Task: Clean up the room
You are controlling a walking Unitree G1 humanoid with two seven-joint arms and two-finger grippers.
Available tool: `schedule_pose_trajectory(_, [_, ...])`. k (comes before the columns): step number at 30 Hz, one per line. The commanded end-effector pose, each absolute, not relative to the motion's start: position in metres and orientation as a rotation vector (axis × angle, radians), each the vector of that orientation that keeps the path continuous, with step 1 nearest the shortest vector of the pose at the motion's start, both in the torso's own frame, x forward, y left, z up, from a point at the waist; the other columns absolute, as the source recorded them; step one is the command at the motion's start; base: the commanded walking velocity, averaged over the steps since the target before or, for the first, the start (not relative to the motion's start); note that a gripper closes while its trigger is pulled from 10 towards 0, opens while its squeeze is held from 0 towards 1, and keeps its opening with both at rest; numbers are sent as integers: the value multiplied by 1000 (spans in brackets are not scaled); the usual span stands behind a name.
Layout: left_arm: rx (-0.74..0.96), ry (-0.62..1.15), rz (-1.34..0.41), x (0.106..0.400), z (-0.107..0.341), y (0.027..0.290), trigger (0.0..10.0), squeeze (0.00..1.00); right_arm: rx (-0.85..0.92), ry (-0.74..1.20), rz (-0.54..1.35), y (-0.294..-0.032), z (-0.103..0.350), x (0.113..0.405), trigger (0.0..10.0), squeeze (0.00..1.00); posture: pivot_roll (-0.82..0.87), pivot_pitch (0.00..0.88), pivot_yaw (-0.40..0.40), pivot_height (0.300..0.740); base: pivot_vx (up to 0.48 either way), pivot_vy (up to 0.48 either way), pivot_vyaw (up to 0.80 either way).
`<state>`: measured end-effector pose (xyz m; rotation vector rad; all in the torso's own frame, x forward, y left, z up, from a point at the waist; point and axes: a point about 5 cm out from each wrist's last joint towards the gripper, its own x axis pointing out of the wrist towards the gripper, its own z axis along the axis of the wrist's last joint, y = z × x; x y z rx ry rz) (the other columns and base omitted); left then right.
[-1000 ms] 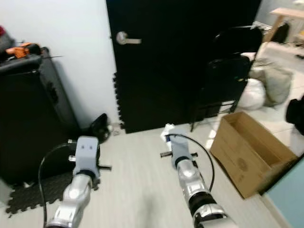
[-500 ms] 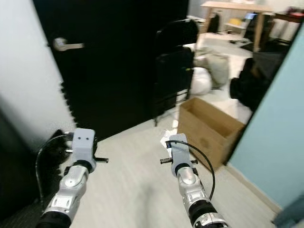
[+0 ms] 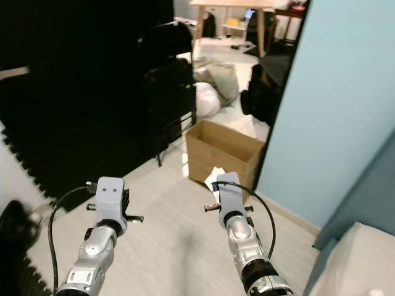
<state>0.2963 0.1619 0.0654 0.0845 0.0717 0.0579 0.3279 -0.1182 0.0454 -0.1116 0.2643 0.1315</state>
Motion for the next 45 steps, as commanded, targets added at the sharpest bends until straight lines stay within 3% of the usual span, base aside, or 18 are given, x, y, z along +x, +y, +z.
schedule_pose_trajectory(1, [92, 103, 78, 288, 58, 165, 10000, 0, -105, 277, 143, -115, 44, 327, 10000, 0, 66, 38, -20, 740, 0, 0, -800])
schedule_pose_trajectory(23, [104, 71, 97, 285, 66, 169, 10000, 0, -99, 299, 185, -108, 42, 326, 10000, 0, 73, 41, -22, 740, 0, 0, -53])
schedule_pose_trajectory(45, [107, 63, 99, 283, 69, 170, 10000, 0, -99, 302, 186, -106, 43, 327, 10000, 0, 80, 48, -22, 740, 354, 0, 0])
